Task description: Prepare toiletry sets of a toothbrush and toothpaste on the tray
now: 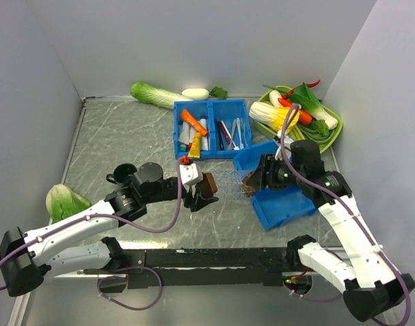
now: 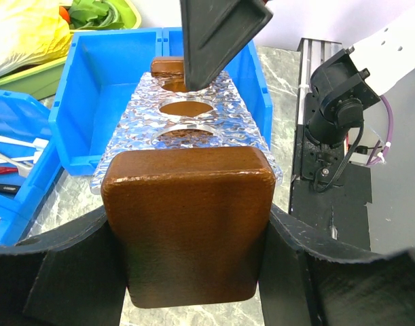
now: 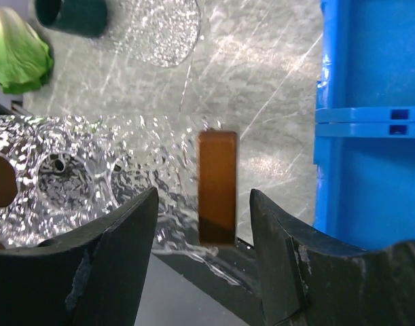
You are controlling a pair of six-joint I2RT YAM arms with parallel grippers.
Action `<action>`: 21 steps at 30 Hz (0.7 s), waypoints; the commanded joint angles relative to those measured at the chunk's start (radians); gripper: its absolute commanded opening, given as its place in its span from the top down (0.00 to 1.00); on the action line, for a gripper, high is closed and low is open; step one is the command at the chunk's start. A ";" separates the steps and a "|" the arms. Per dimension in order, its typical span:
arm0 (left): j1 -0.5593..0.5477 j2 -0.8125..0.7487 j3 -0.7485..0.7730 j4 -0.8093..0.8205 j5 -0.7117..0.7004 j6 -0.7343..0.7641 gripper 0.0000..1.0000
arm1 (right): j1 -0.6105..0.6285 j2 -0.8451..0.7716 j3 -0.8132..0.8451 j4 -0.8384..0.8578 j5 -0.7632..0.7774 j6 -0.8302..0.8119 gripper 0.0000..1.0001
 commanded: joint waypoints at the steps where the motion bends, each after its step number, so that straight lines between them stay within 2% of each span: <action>1: 0.004 -0.038 0.009 0.111 0.027 0.000 0.99 | 0.049 0.024 0.002 0.062 0.052 0.033 0.39; 6: 0.002 -0.039 0.006 0.111 0.027 0.000 0.99 | 0.074 0.045 -0.011 0.096 0.059 0.054 0.44; 9: 0.002 -0.042 0.006 0.112 0.029 0.001 0.99 | 0.075 0.053 -0.015 0.108 0.059 0.060 0.54; 12: 0.002 -0.042 0.006 0.111 0.032 0.003 0.99 | 0.077 0.057 -0.024 0.116 0.059 0.065 0.70; 17: 0.004 -0.034 0.014 0.097 0.001 0.001 0.98 | 0.077 0.057 -0.027 0.121 0.067 0.077 0.91; 18: 0.004 -0.031 0.017 0.092 -0.014 -0.005 0.94 | 0.075 0.053 -0.027 0.124 0.069 0.080 0.99; 19: 0.002 -0.030 0.020 0.088 -0.023 -0.008 0.88 | 0.077 0.053 -0.030 0.128 0.073 0.088 1.00; 20: 0.002 -0.028 0.026 0.085 -0.043 -0.008 0.76 | 0.077 0.048 -0.034 0.131 0.084 0.091 1.00; 21: 0.002 -0.028 0.027 0.078 -0.048 -0.008 0.72 | 0.077 0.044 -0.035 0.133 0.091 0.097 1.00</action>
